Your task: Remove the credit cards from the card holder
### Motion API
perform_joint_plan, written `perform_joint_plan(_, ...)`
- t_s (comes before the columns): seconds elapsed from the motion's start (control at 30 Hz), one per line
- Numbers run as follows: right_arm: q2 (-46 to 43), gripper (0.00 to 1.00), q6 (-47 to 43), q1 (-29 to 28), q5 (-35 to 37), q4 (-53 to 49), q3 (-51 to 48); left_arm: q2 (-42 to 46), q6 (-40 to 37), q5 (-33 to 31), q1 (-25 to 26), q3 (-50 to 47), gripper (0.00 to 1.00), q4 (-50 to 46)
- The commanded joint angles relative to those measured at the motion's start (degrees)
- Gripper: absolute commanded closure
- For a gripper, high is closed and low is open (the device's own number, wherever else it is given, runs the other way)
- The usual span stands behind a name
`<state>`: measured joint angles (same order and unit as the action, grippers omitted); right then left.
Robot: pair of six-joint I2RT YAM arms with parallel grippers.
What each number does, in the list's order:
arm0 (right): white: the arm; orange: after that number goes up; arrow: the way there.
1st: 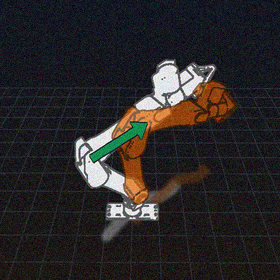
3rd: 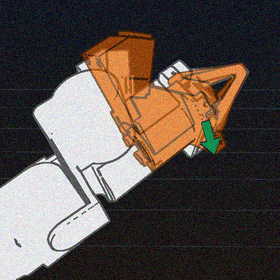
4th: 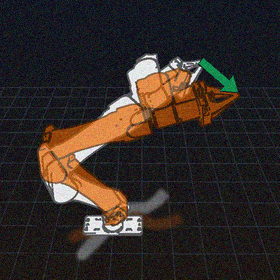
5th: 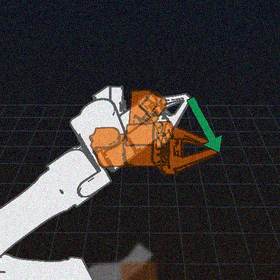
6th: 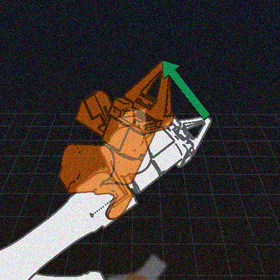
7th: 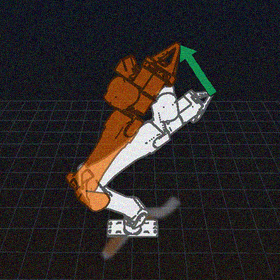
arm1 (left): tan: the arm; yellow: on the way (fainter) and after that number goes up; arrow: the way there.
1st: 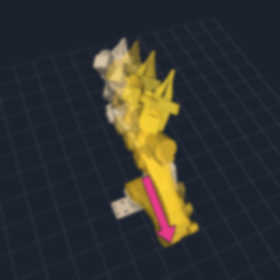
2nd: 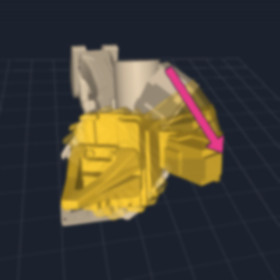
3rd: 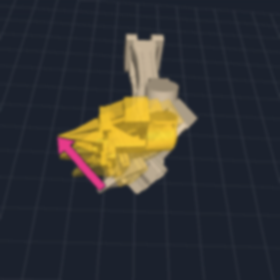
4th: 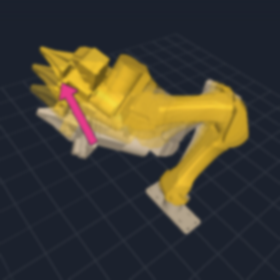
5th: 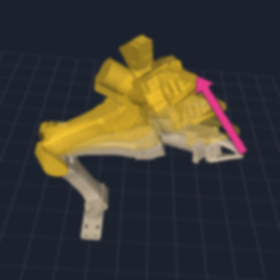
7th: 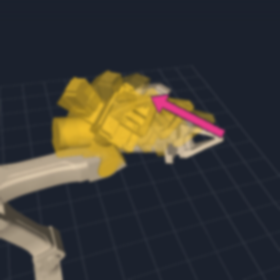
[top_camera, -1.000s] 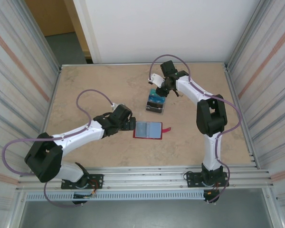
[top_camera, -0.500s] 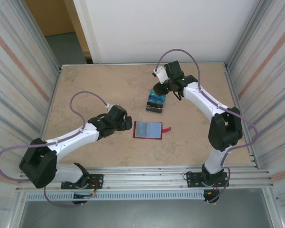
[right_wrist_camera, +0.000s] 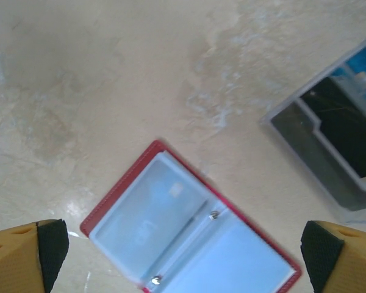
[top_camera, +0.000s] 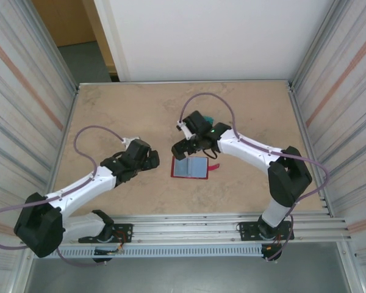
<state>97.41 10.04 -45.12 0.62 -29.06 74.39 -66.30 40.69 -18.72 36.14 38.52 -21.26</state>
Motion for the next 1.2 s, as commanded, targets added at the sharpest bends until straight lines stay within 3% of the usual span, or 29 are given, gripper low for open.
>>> perform_joint_plan(0.0,2.5,0.01,5.98,-2.51,7.47,-1.14,-0.22,2.71,1.95,-2.02,-1.1,-1.7,0.01,-1.23)
perform_joint_plan(0.13,6.08,0.18,10.02,-5.68,9.55,-3.15,0.99,4.53,2.23,-2.11,-2.2,-2.9,0.01,-1.99)
perform_joint_plan(0.4,11.64,0.26,15.85,-6.77,2.94,-2.1,2.16,5.99,2.22,-1.93,-3.87,-4.07,0.01,-2.82)
perform_joint_plan(0.6,14.48,0.26,17.23,-6.82,0.76,-1.73,3.23,5.95,2.62,-1.7,-4.04,-4.51,0.01,-2.94)
perform_joint_plan(0.9,16.27,0.27,17.25,-7.17,3.1,-4.07,4.2,5.13,2.82,-1.07,-4.07,-4.38,0.01,-2.15)
perform_joint_plan(1.17,16.2,0.41,16.82,-7.61,4.09,-5.35,3.48,4.72,2.73,-0.76,-4.1,-3.85,0.01,-1.82)
